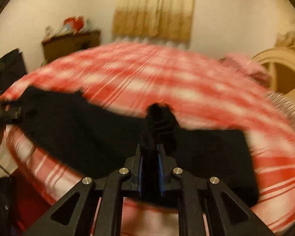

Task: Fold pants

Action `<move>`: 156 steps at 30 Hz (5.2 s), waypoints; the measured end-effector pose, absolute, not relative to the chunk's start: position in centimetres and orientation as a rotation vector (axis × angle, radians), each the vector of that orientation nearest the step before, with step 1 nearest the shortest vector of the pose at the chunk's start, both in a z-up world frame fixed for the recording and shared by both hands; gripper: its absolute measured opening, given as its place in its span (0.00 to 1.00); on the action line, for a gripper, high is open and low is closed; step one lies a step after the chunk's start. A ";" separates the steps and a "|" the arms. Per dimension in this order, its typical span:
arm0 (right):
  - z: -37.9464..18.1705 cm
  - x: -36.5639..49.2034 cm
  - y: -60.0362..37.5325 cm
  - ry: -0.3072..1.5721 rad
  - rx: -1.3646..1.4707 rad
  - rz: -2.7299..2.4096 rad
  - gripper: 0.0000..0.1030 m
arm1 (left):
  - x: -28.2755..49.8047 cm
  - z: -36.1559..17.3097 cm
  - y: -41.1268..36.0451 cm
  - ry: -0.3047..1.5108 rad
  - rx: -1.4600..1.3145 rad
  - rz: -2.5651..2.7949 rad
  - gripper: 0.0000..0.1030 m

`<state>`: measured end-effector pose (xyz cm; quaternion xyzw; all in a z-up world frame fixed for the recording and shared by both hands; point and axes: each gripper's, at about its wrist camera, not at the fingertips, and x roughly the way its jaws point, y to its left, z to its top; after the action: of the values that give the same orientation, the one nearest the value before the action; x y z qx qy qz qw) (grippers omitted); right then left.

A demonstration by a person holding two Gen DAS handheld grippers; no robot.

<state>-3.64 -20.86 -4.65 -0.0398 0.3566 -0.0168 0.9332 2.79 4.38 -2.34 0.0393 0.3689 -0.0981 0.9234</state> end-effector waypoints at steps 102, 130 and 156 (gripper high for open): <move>-5.8 12.7 -15.7 0.902 0.199 0.280 0.31 | 4.8 -6.1 7.5 0.833 0.097 -0.156 1.00; -7.3 1.9 -7.1 0.789 0.197 0.271 0.67 | 3.3 -5.3 15.9 0.718 -0.202 0.054 0.78; -1.2 -5.2 -16.5 0.627 0.299 0.007 0.68 | 1.2 3.7 6.6 0.518 -0.155 -0.356 0.33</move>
<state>-5.19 -16.55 -1.21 0.1464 0.3071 0.0035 0.9403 1.18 6.59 3.67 -0.0762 0.2547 -0.1747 0.9480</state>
